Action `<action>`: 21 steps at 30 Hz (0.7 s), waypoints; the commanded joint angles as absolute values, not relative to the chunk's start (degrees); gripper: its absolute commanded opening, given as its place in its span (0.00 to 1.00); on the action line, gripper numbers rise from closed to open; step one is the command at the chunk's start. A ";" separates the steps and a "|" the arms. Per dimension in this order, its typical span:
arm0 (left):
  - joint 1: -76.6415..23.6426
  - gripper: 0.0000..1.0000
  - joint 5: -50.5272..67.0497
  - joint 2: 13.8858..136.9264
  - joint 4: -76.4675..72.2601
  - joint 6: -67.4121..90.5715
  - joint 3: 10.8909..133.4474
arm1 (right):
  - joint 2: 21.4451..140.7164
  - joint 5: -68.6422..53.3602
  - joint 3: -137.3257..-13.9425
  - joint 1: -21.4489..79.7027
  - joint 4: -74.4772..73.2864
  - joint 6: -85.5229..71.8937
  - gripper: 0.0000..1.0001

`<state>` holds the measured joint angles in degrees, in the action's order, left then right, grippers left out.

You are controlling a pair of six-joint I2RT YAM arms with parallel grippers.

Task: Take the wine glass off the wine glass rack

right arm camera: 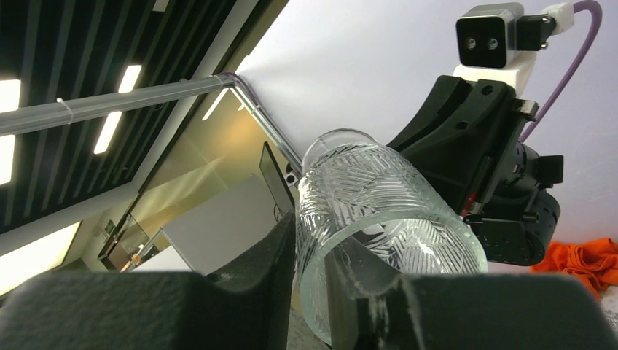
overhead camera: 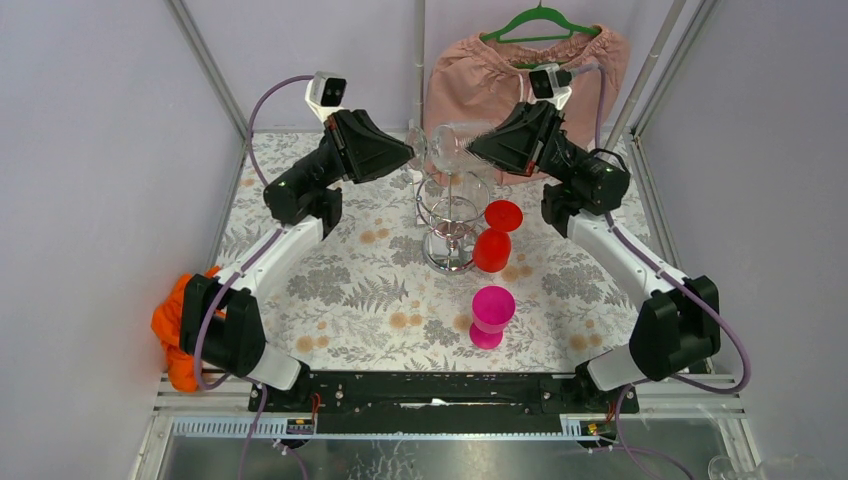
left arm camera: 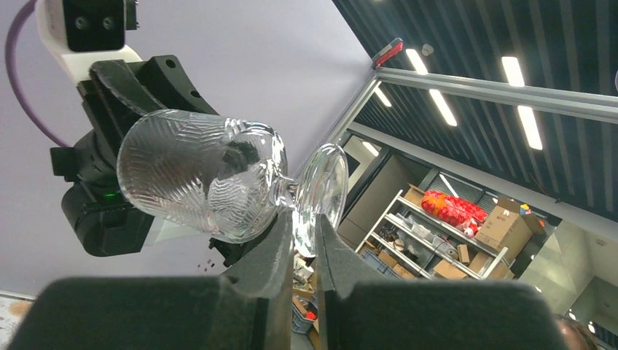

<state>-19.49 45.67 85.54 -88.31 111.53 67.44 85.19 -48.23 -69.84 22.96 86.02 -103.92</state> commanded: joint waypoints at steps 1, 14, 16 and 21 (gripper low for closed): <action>-19.80 0.21 45.35 85.52 -89.54 106.01 67.76 | 79.76 -47.09 -69.25 24.64 98.27 -104.10 0.00; -22.03 0.45 47.48 85.42 -83.47 101.45 69.88 | 72.25 -47.53 -64.80 24.70 91.48 -99.55 0.00; -21.97 0.59 48.11 85.14 -82.23 100.59 69.63 | 70.16 -48.06 -64.81 24.69 88.28 -97.48 0.00; -21.97 0.72 49.36 84.49 -75.71 95.59 69.57 | 64.13 -50.95 -65.96 24.69 69.69 -86.50 0.00</action>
